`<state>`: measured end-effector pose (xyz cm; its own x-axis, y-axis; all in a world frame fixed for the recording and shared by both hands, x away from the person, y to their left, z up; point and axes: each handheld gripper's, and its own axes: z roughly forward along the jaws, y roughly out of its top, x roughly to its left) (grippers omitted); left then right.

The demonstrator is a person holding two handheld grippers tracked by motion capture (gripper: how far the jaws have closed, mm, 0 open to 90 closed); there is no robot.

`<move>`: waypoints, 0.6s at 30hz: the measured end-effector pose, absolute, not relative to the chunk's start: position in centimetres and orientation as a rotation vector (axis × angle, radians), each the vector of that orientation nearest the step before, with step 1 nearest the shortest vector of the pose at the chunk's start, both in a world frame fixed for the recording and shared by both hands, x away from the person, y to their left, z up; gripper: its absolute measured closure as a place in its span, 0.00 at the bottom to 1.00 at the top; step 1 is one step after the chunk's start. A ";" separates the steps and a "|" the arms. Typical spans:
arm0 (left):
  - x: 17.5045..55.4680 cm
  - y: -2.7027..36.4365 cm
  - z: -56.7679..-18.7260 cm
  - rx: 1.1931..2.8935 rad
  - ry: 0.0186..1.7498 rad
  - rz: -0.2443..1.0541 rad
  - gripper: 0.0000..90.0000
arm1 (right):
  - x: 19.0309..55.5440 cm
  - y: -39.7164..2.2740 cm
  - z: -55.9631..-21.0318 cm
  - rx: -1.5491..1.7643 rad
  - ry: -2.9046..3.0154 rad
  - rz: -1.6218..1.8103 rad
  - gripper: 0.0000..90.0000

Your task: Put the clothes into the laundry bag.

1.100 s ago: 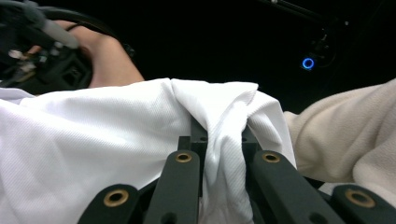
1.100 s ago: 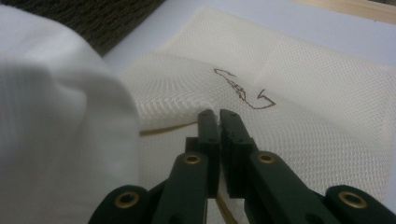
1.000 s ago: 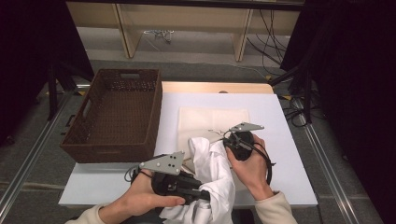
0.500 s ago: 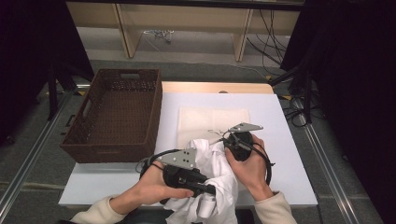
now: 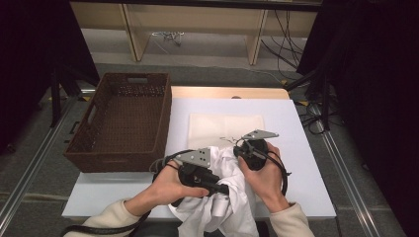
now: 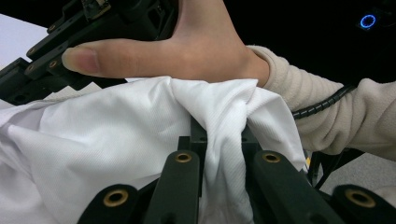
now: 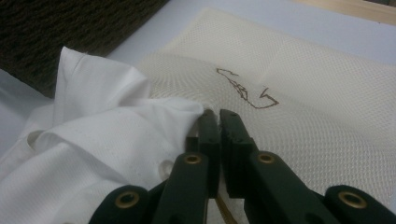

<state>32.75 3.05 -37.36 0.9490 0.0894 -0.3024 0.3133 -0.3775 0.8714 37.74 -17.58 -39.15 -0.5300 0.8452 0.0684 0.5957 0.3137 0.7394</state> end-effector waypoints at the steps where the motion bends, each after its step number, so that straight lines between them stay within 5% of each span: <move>1: 32.7 3.0 -37.3 1.953 0.293 -0.243 0.93 | 37.8 -17.6 -39.2 1.271 2.243 1.056 0.99; 18: 36.0 2.6 -40.3 2.032 0.472 -0.127 0.92 | 37.6 -17.3 -39.1 1.281 2.250 1.045 0.99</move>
